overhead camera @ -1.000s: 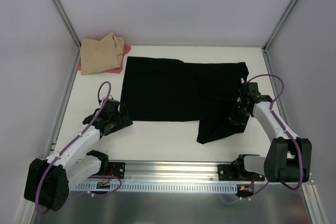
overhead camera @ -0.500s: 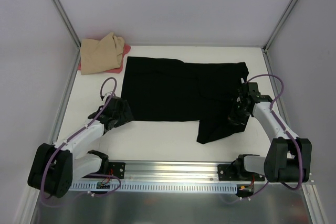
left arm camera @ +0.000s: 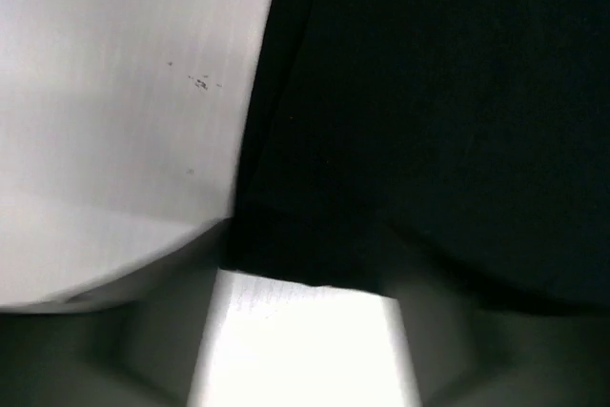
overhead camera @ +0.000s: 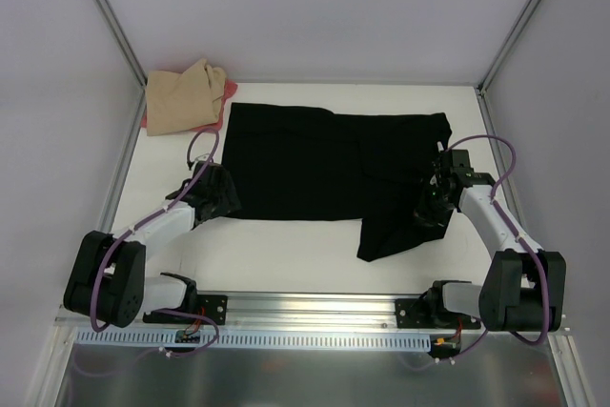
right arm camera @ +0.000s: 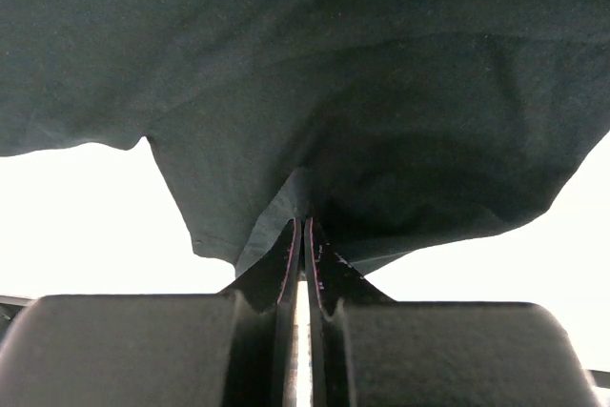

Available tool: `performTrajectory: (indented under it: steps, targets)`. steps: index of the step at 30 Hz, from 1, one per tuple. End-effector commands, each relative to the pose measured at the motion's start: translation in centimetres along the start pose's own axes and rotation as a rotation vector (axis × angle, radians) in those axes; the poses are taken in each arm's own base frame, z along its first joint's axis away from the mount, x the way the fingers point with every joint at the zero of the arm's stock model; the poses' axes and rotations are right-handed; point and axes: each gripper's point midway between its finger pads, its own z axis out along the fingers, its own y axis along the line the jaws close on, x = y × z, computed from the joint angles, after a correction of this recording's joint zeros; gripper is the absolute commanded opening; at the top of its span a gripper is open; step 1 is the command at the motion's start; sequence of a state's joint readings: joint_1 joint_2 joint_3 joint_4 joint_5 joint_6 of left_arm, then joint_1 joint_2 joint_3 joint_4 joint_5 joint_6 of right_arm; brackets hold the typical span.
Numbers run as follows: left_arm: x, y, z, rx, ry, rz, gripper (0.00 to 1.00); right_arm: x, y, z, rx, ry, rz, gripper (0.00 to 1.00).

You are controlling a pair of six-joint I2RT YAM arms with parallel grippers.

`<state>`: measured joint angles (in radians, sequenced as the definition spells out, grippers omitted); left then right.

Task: Fold and stack the t-shirts
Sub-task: Grap the side of the flattened tshirt closest away from the robot with both arms

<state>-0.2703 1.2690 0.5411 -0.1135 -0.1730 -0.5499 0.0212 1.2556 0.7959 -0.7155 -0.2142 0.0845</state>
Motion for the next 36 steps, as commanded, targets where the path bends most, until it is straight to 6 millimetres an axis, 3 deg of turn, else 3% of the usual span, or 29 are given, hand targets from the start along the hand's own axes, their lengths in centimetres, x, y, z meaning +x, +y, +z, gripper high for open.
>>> performTrajectory:
  steps: [1,3,7,10,15,26,36]
  targets:
    - [-0.3,-0.5,0.1,0.037,0.003,0.01,0.51,-0.2,0.0,-0.2,-0.014,-0.013,-0.006,0.0]
    - [-0.3,-0.3,0.1,0.027,0.007,0.005,0.4,-0.1,0.0,-0.2,-0.012,-0.012,-0.006,0.01]
    - [-0.2,-0.2,0.2,0.021,0.019,0.005,0.27,-0.1,0.0,-0.2,-0.012,-0.012,-0.006,0.01]
    - [-0.1,0.0,0.1,0.006,0.028,0.001,0.01,-0.2,-0.1,-0.2,-0.01,-0.012,-0.004,0.0]
    - [-0.2,0.5,-0.5,-0.023,0.031,0.001,0.0,-0.2,0.0,-0.4,-0.011,-0.021,-0.006,0.01]
    - [-3.1,0.3,-4.3,-0.015,-0.067,-0.03,0.0,-1.5,0.2,-2.6,-0.014,-0.138,-0.019,0.01]
    - [-6.4,-1.3,-5.8,0.008,-0.112,-0.024,0.0,-6.6,1.6,-6.6,-0.028,-0.281,-0.014,0.01]
